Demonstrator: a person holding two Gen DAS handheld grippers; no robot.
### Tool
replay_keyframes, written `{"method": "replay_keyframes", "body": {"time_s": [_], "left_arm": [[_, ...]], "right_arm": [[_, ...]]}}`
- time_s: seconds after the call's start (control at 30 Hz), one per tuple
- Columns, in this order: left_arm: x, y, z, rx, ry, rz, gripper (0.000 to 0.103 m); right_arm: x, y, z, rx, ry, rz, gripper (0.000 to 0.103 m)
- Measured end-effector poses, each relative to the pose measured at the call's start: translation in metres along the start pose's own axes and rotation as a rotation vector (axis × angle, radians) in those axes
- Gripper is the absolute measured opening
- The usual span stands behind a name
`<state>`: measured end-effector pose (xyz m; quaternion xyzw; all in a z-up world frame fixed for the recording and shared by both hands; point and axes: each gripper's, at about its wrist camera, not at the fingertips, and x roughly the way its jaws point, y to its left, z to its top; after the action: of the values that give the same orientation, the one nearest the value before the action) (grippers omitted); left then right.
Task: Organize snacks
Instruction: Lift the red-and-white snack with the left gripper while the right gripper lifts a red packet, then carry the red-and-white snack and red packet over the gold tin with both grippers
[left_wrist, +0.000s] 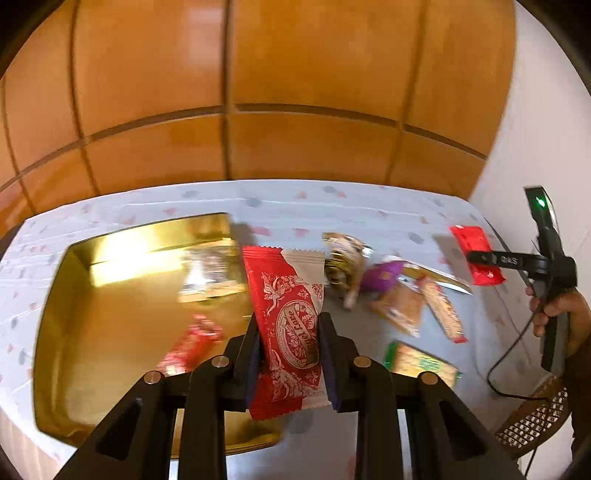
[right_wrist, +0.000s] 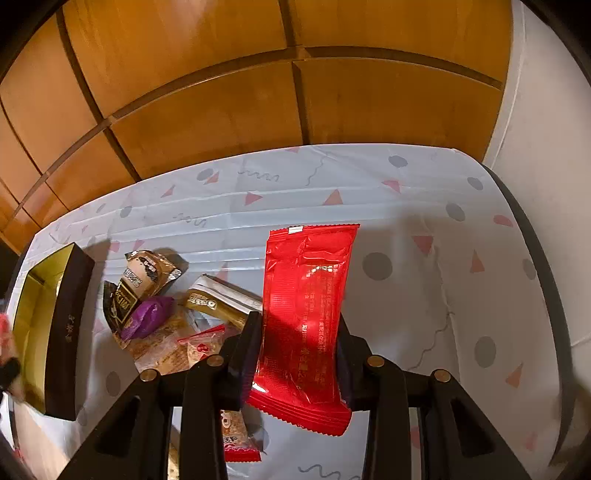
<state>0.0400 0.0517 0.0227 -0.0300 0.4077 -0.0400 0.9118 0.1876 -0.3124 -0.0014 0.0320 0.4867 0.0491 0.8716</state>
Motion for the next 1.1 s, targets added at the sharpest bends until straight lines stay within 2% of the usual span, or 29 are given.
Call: {"method": "replay_keyframes", "body": {"time_s": [0.2, 0.33, 0.63, 0.8, 0.97, 1.1], "left_arm": [[-0.001, 0.037, -0.011, -0.063, 0.015, 0.063, 0.028], [0.005, 0.050, -0.019, -0.088, 0.036, 0.077, 0.028], [0.029, 0.060, -0.035, -0.102, 0.100, 0.078, 0.029], [0.045, 0.068, -0.042, -0.129, 0.153, 0.033, 0.029], [0.042, 0.077, -0.046, -0.167, 0.156, 0.017, 0.032], [0.031, 0.086, -0.047, -0.191, 0.129, 0.045, 0.032]], "right_arm": [[0.002, -0.001, 0.000, 0.006, 0.007, -0.009, 0.037], [0.003, 0.000, -0.001, 0.000, 0.007, -0.032, 0.037], [0.007, -0.001, 0.000, 0.000, 0.019, -0.065, 0.037], [0.009, 0.000, 0.000, -0.003, 0.023, -0.068, 0.037], [0.009, 0.001, 0.000, -0.004, 0.023, -0.066, 0.037], [0.008, 0.000, 0.000, -0.003, 0.018, -0.063, 0.037]]}}
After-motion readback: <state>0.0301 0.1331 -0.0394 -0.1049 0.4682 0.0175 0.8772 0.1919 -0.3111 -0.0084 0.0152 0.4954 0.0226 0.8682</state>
